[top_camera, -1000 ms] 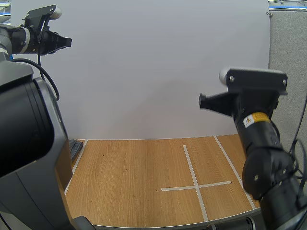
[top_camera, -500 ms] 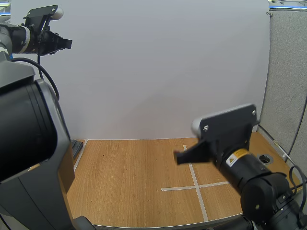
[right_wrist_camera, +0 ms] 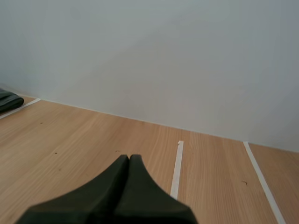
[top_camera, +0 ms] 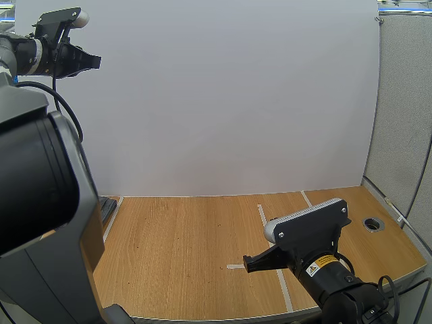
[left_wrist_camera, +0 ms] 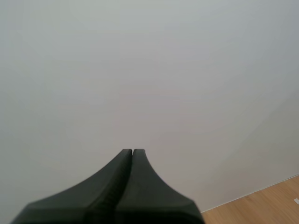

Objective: Fold the towel

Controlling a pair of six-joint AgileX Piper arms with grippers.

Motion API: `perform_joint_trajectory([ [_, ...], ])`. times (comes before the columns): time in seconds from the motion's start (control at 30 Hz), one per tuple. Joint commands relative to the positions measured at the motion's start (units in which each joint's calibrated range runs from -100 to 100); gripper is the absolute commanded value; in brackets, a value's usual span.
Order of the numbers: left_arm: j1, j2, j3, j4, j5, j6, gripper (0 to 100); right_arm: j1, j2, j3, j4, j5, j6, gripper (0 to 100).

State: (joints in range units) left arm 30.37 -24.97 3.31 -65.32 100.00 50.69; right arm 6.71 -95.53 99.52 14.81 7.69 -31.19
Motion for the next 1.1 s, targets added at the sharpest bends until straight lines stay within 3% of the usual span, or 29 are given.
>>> perform_joint_trajectory([
  [0.0, -0.21, -0.5, 0.2, -1.1, 0.0, -0.7, 0, 0.0, -0.3, 0.5, -2.1, 10.3, -1.4, 0],
  [0.07, -0.21, -0.5, 0.2, -1.7, 0.0, -0.7, 0, -0.1, -0.3, 0.5, -6.2, 15.3, -3.4, 0],
  [0.53, -0.43, -0.5, 0.2, -3.7, 0.0, -0.7, 0, -0.1, -0.3, 0.5, -4.4, 17.3, -3.4, 0],
  [0.67, -4.40, -1.7, 0.6, 1.0, -1.1, -1.4, 0, -0.1, -0.3, 0.5, -4.4, 17.3, -3.4, 0],
  [0.93, -16.74, -6.9, 13.7, 6.2, -32.4, -2.7, 0, -0.1, -0.3, 0.5, -4.4, 17.3, -3.4, 0],
  [1.07, -21.10, -10.7, 22.2, 7.5, -49.9, -2.7, 0, -0.1, -0.3, 0.5, -4.4, 17.3, -3.4, 0],
])
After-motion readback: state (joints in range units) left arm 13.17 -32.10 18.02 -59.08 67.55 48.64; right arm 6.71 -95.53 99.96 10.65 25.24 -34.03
